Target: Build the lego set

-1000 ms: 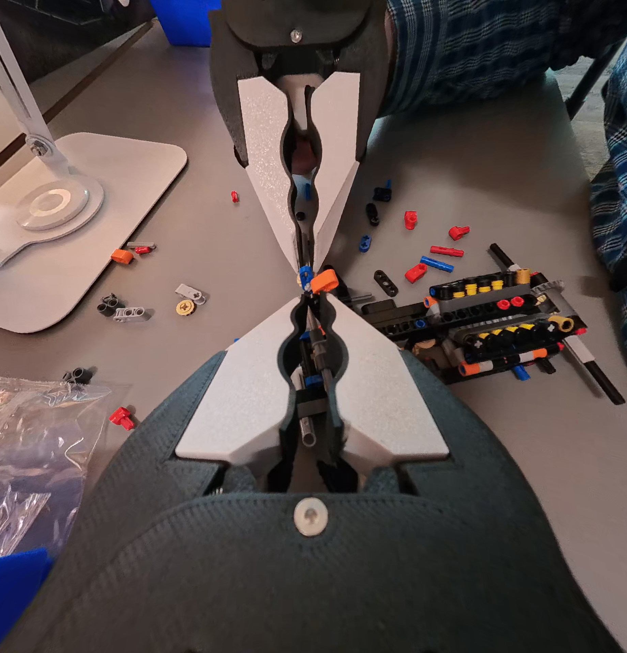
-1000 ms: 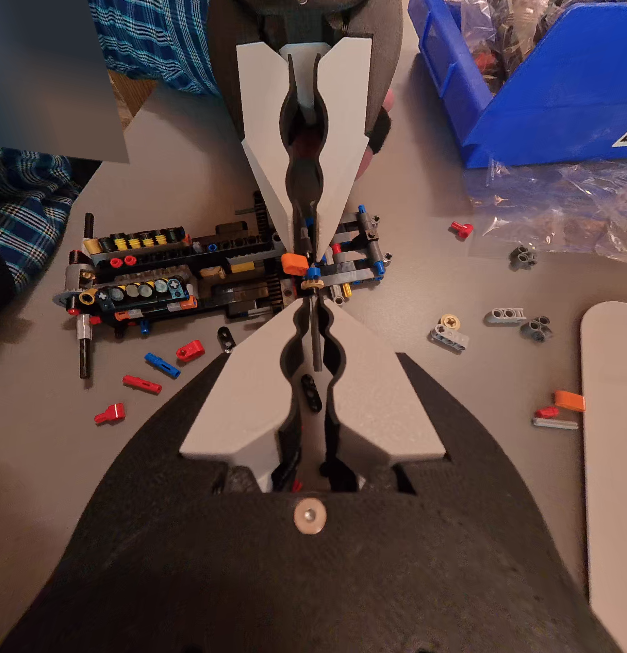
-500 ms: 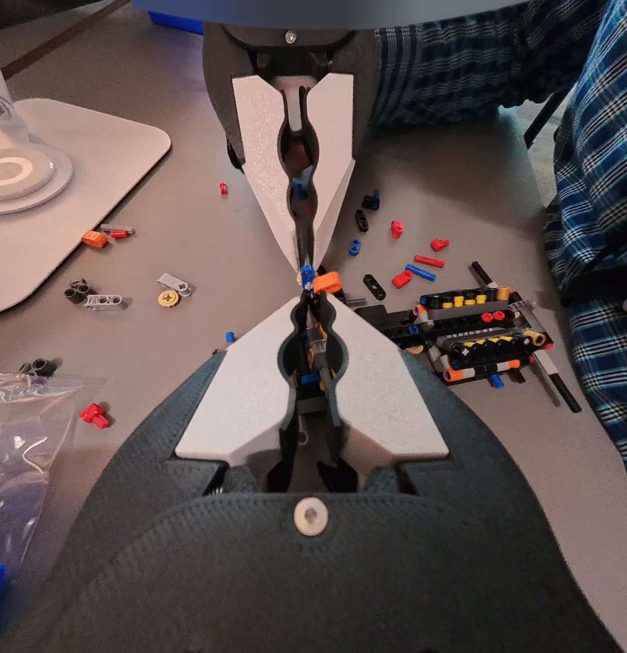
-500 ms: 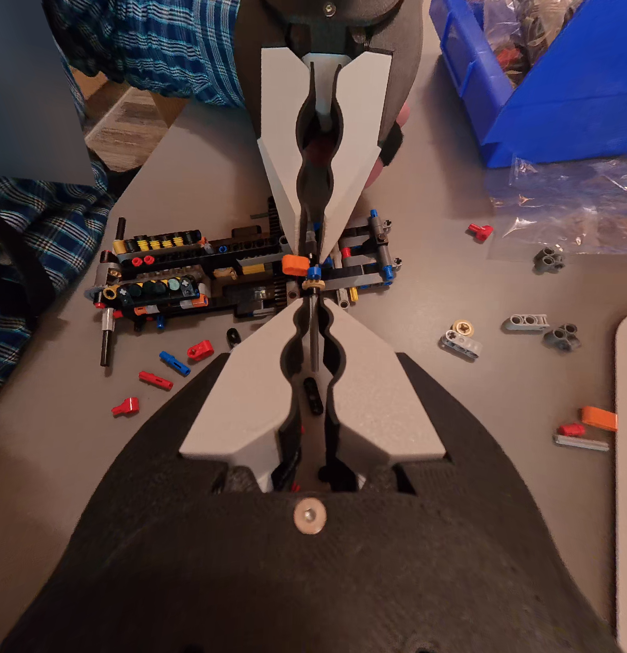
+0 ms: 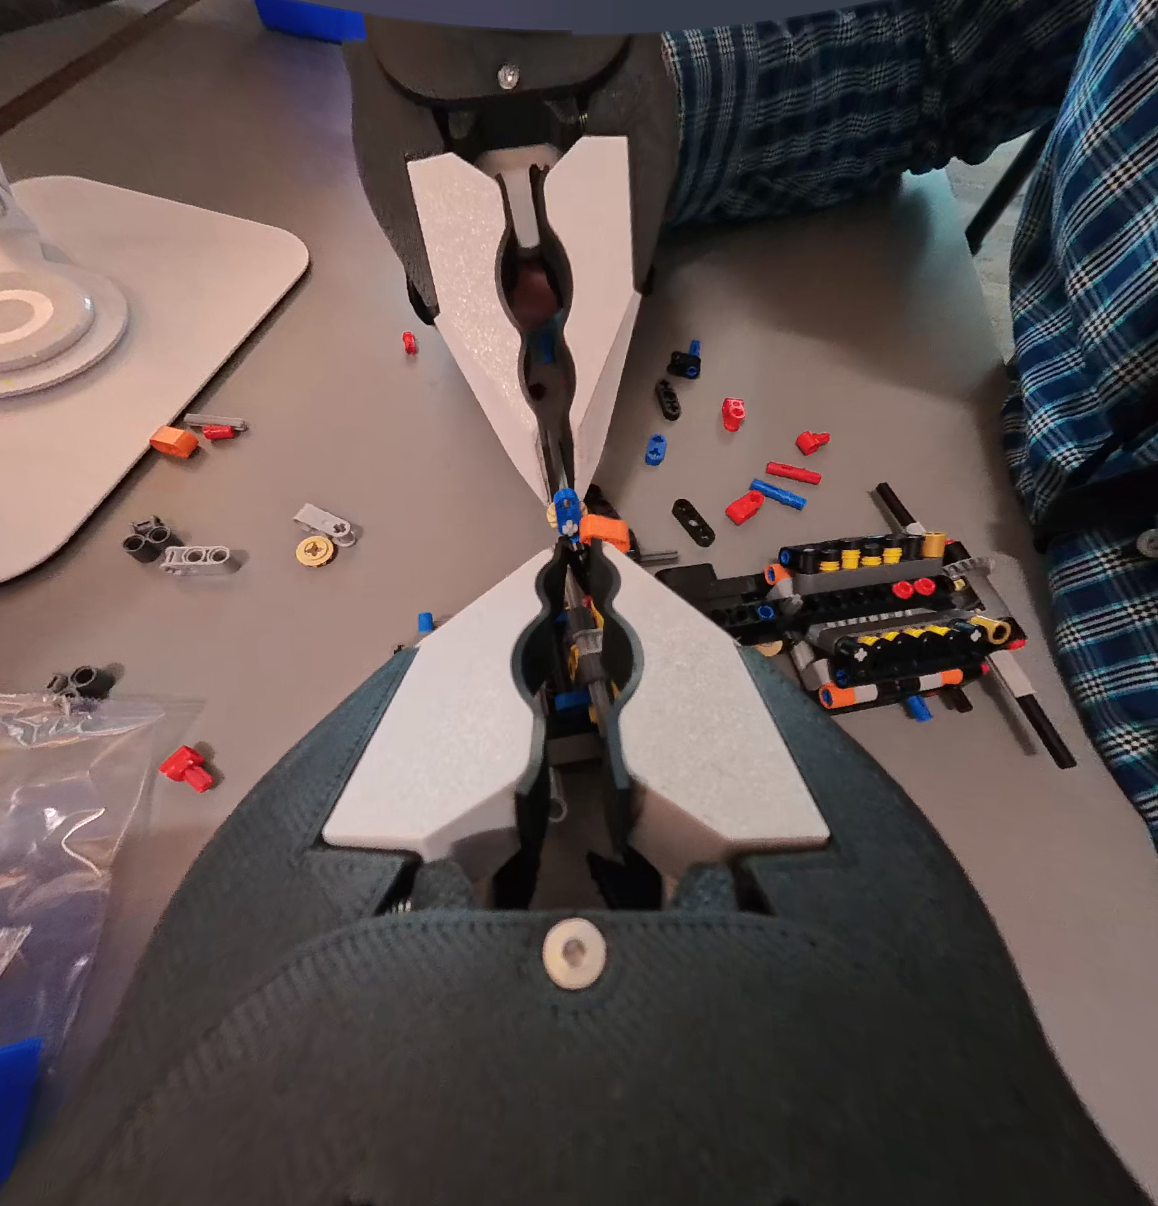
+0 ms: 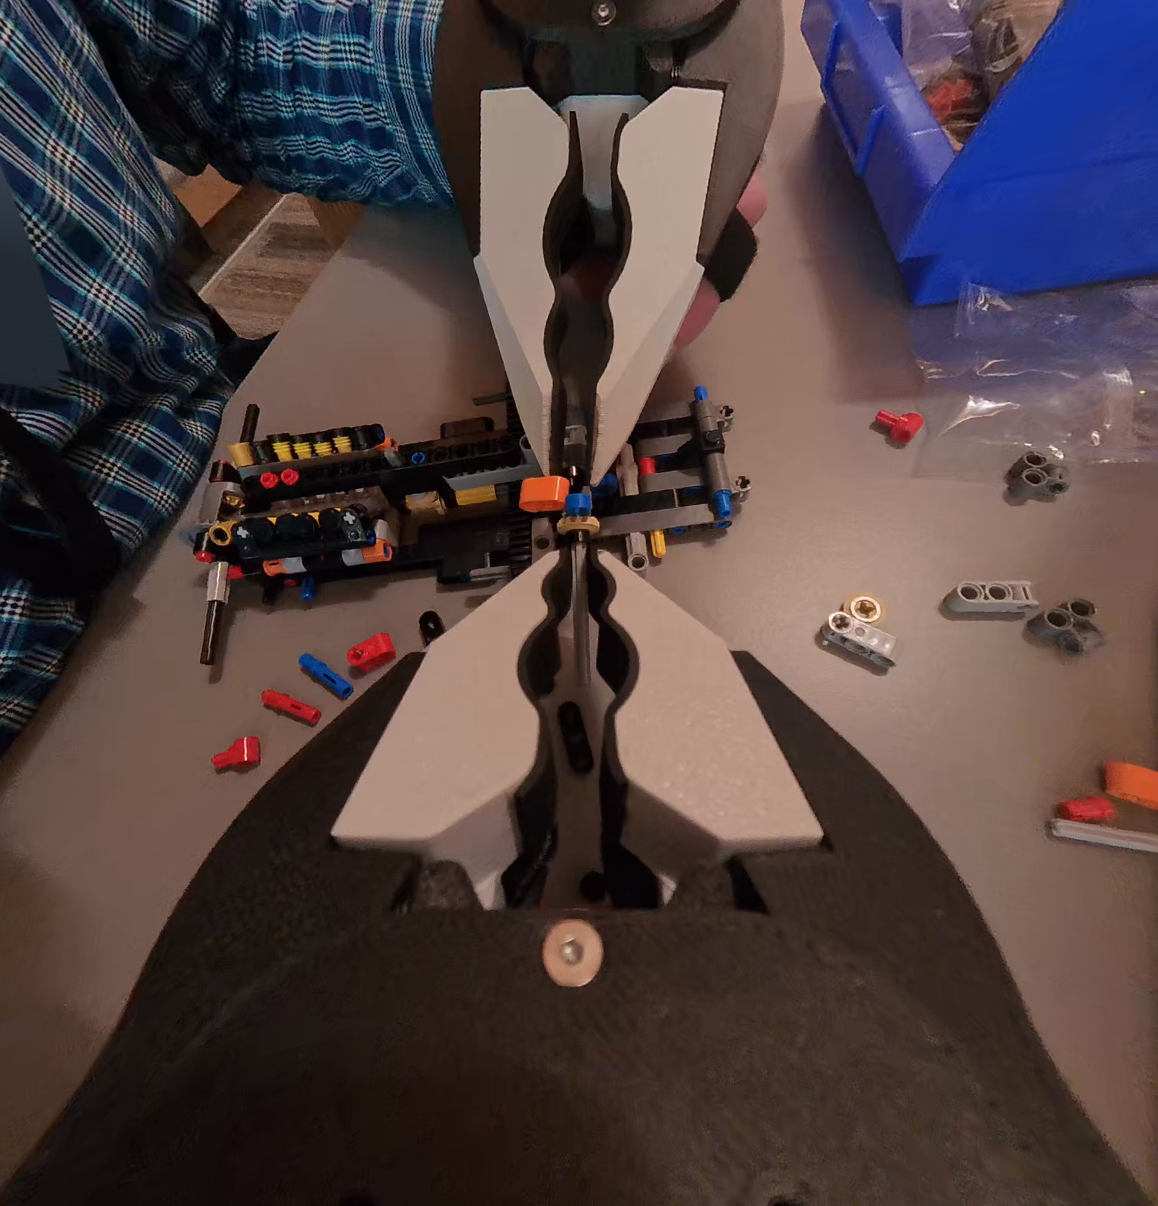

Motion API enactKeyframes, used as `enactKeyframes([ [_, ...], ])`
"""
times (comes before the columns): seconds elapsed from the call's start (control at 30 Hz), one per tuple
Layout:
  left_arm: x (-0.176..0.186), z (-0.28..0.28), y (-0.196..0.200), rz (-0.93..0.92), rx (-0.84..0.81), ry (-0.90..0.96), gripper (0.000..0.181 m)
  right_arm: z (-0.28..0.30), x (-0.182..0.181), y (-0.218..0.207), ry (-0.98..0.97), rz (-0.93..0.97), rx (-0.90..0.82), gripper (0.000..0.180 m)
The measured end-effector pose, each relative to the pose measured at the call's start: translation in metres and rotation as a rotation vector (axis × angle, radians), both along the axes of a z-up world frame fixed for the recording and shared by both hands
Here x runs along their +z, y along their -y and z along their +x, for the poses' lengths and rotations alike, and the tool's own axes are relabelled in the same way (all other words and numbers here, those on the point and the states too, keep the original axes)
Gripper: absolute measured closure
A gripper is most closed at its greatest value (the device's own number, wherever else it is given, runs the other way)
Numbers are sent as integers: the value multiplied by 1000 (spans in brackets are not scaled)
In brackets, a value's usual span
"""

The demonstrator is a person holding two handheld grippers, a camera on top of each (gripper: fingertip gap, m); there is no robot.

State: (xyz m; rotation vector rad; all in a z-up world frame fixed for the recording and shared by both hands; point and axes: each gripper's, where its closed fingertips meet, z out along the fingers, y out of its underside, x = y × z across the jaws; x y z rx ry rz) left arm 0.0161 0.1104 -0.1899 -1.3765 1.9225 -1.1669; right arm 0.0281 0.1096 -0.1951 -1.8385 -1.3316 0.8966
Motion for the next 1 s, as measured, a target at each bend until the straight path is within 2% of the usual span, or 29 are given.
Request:
enactKeyframes([
  [0.23,-1,-4,-4,43,41,-9,171,-1,0,-2,0,-2,-15,179],
  [0.37,-4,-10,-7,156,90,-45,167,-1,0,-2,1,-5,-24,179],
  [0.5,6,-14,0,192,138,-49,163,-2,0,-4,-5,-16,-49,179],
  [0.7,-1,-13,10,391,236,-191,163,-4,0,-5,-12,-13,-81,179],
  [0.8,-8,-10,15,401,302,-295,163,-6,0,-6,-15,-16,-110,179],
  [1.0,-19,-23,10,439,478,-437,141,-6,3,-9,-11,-34,-223,179],
])
